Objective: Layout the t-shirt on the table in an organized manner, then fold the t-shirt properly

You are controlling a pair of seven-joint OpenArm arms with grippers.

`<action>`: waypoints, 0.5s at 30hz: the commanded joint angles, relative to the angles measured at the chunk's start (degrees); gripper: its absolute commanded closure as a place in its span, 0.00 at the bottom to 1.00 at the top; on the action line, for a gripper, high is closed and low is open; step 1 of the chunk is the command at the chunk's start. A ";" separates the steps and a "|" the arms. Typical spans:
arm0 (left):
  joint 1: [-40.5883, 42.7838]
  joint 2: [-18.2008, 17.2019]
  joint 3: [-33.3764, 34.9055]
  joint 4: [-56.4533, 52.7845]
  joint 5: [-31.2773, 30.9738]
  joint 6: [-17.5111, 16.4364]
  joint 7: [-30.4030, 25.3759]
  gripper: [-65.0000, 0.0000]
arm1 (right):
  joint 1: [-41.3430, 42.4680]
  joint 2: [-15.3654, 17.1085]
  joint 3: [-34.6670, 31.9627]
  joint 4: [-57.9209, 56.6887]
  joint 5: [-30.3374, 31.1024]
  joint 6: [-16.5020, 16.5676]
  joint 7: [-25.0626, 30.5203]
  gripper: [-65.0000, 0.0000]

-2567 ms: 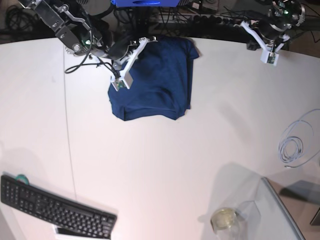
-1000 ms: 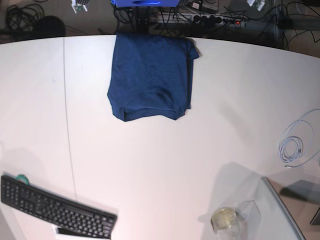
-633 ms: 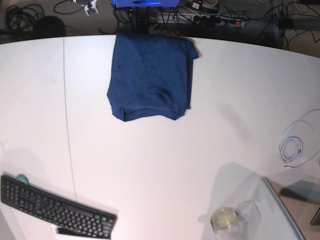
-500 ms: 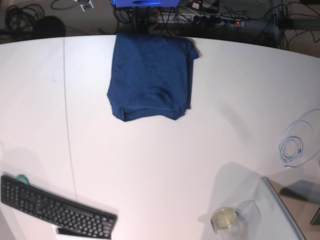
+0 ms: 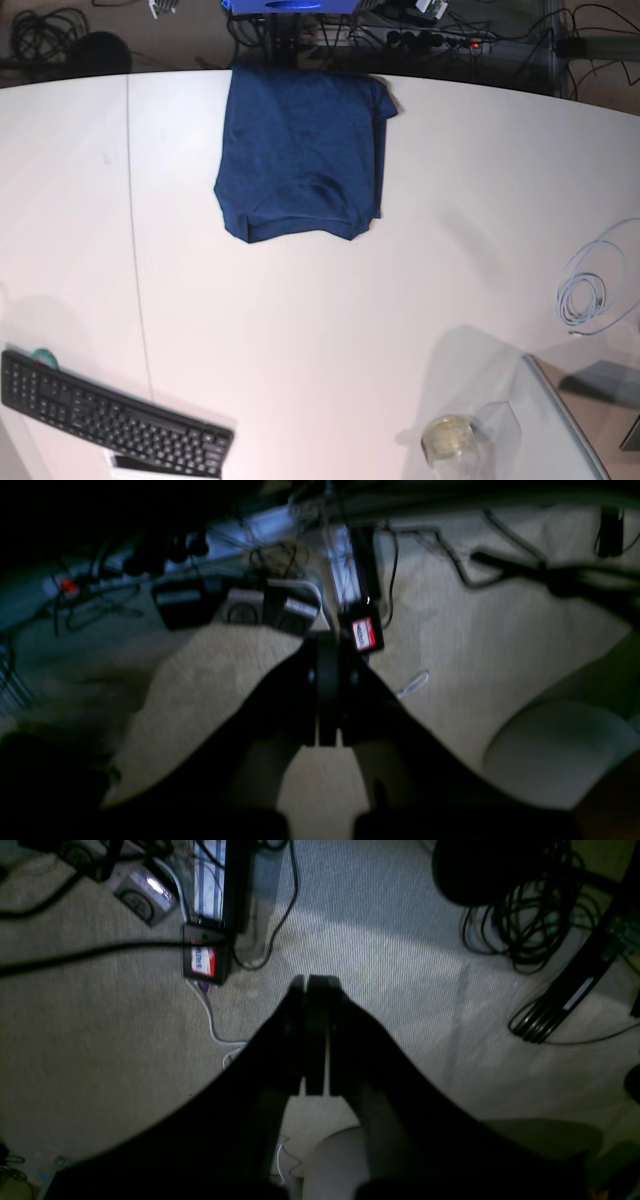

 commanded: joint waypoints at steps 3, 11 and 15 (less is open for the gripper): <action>0.74 -0.24 0.05 -0.42 0.08 -0.30 -0.61 1.00 | -0.89 0.46 0.07 0.87 0.11 0.14 0.54 0.99; 0.04 -0.67 0.05 -0.07 0.08 -0.21 -0.61 1.00 | 0.34 0.37 0.07 0.87 0.11 0.14 0.54 0.99; -1.11 -0.67 -0.04 -0.42 -0.01 -0.12 -0.17 1.00 | 0.78 0.46 -0.28 0.87 -0.07 0.14 0.54 0.99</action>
